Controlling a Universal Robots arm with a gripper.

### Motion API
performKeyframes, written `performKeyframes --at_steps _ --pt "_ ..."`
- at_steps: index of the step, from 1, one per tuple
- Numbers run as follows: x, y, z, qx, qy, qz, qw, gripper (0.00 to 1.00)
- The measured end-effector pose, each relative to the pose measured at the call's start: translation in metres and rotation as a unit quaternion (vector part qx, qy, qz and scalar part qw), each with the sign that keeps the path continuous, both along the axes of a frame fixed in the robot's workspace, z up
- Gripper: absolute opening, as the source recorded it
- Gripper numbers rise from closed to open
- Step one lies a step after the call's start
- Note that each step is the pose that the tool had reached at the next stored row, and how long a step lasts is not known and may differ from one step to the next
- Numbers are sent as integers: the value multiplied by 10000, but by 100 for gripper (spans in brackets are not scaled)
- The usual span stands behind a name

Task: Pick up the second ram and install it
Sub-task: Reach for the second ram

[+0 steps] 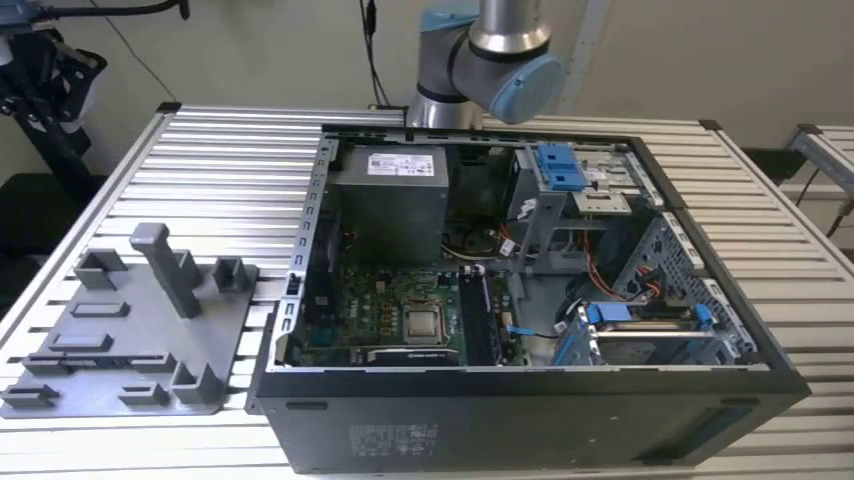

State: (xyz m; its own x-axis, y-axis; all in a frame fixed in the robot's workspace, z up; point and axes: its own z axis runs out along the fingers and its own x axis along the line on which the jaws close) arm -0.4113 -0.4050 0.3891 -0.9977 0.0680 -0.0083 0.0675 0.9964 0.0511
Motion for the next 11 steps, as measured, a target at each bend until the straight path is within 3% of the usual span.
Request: performKeyframes --at_steps 11 --pt "-74 -222 -5 0 0 1 10000 11"
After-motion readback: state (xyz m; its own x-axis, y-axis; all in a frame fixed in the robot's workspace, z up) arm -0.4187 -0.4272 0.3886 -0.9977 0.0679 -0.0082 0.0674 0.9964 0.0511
